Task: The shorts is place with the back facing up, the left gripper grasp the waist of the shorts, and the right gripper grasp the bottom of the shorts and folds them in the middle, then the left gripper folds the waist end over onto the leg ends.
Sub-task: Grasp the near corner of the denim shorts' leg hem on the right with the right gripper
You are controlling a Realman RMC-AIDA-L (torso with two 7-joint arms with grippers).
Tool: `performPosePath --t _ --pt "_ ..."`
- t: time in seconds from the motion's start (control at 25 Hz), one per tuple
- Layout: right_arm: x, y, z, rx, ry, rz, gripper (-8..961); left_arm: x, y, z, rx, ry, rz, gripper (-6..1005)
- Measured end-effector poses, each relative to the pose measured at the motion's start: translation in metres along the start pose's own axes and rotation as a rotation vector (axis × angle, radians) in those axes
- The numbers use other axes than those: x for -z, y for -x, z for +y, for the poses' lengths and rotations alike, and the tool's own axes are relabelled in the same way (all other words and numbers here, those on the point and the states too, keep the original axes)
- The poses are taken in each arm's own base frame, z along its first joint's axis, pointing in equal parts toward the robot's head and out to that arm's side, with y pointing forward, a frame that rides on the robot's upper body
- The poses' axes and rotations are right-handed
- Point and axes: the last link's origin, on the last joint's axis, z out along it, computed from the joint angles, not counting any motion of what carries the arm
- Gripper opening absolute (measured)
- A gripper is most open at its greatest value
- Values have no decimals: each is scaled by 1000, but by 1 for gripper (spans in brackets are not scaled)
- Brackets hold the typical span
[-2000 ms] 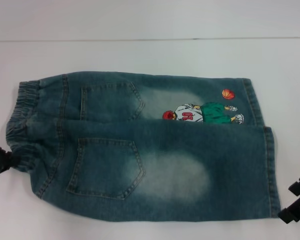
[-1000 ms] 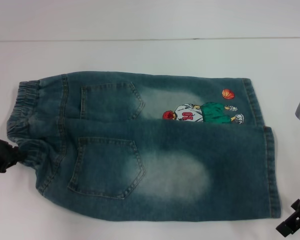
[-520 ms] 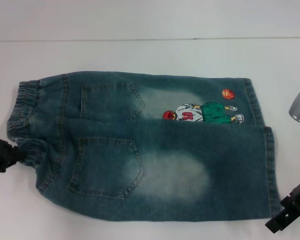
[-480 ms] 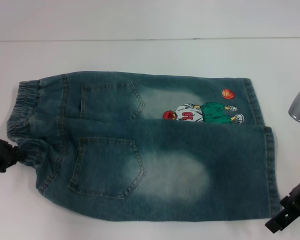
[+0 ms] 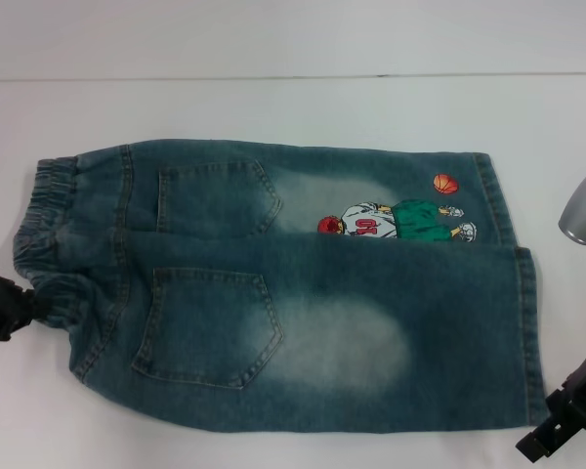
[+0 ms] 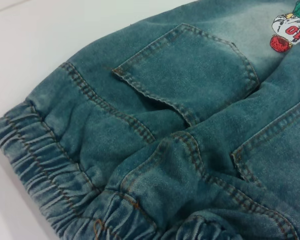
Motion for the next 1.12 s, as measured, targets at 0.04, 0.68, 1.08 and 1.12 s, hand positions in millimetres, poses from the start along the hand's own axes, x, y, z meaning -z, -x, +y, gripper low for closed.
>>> performPosePath --t 0.04,0.68,1.08,1.12 --pt "0 0 0 -2 -1 2 915 0 0 0 0 0 0 48" --pt "-1 2 1 -1 7 -15 915 0 1 0 -4 -2 -3 48" --pt "7 9 2 24 -9 -28 914 1 -1 -1 -1 -5 -4 48" --pt "9 10 2 27 -16 -33 914 1 -1 -1 -1 -4 -4 48"
